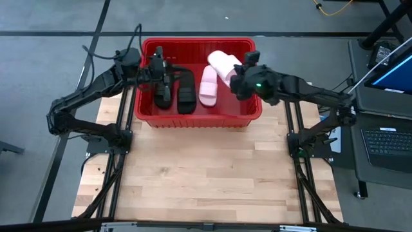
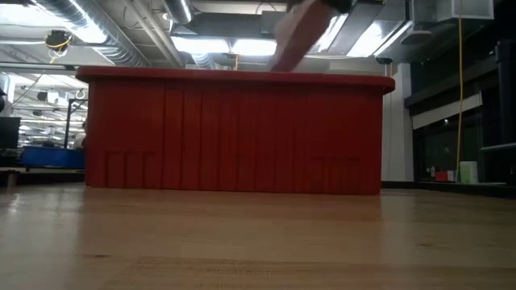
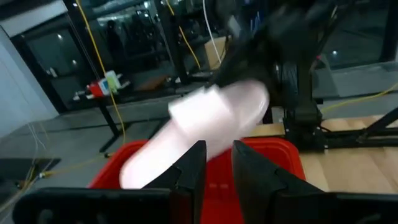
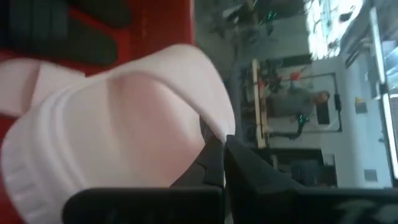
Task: Pick and place slides into bin
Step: Put the pink slide into the red bin
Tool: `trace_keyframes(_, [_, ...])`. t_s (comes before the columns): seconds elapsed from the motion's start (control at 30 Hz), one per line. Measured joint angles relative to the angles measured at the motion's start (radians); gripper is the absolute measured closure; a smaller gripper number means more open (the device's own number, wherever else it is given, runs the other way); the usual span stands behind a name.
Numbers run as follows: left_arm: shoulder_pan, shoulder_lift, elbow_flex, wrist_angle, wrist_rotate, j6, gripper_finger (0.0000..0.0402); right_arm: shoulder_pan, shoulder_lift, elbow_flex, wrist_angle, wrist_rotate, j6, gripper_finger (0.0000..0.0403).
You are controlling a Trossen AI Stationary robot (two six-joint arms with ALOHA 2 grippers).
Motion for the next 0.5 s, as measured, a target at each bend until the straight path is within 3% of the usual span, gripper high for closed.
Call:
trace_keyframes(0.33, [0.0,-0.019,0.0,-0.004,0.0,0.016,0.0333,-0.142,0.191,0.061,-0.022,0.014,0.001,0.0401])
trace_keyframes(0.5, [0.0,-0.019,-0.001,-0.02,0.0,0.027,0.0334,-0.188,0.282,0.182,-0.177,0.02,0.079,0.0401])
